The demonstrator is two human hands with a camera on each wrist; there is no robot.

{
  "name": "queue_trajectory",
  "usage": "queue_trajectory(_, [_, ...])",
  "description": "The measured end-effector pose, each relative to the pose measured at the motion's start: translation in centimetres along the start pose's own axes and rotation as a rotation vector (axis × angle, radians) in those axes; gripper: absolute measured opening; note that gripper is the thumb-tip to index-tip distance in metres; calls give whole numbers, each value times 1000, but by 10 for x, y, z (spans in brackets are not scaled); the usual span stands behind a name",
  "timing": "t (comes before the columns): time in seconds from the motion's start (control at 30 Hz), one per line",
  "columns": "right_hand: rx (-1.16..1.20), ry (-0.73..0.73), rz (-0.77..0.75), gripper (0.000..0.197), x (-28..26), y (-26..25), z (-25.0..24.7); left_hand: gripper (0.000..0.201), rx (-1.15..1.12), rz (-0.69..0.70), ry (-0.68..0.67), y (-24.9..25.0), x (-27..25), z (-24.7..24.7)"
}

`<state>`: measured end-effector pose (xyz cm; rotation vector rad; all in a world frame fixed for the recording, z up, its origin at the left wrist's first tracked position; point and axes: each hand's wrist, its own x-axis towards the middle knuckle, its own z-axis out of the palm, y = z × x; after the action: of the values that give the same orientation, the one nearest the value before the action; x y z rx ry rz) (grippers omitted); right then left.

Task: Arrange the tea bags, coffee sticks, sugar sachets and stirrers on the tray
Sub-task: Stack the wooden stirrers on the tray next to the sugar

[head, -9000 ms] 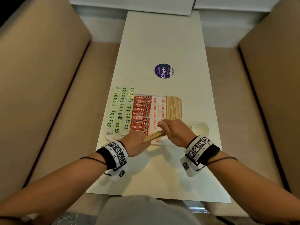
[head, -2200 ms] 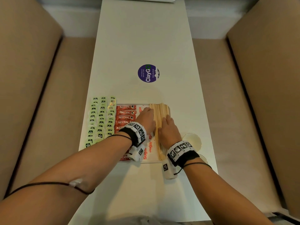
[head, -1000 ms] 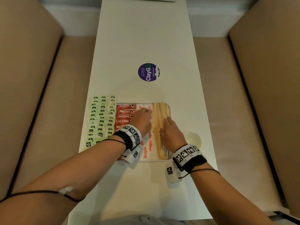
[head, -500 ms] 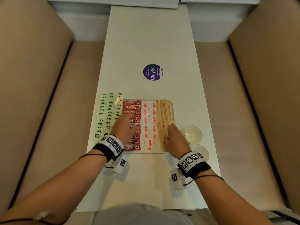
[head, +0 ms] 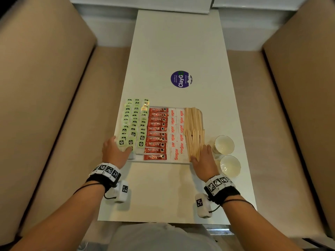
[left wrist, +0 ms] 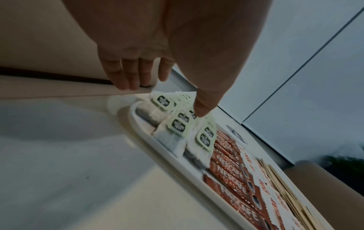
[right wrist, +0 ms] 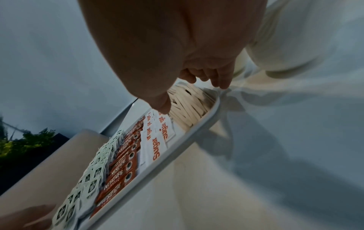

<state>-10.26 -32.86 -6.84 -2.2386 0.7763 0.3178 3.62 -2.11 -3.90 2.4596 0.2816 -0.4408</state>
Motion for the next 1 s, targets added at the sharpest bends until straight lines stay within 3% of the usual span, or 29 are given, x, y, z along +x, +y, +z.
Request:
queue_trajectory(0.1, [10,22,41,47,-2,-1,4,92,-102,-39,-71,-4,-5,0])
queue_trajectory(0.17, [32,30,66,45,0,2,6,83,-154,-54,-95,-3,-9,-1])
queue_trajectory(0.33, [76,-9,158,55,8,1,6,74,-159,-91,-118,2,-11,-4])
queue_trajectory(0.5, [74,-21,212,58,10,-8,-2,97,-151,-144,-166,-10,-1,-5])
queue_trajectory(0.67, [145,-94,243,91,16,-2,0,85,-200,-213,-166,-18,-4,-8])
queue_trajectory(0.9, [387,-72,259,86,7,-7,5,95,-414,-308,-165,-23,-6,-1])
queue_trajectory(1.0, [478,-35,241,101,6,-10,7,104,-491,-317,-148,-24,-7,-1])
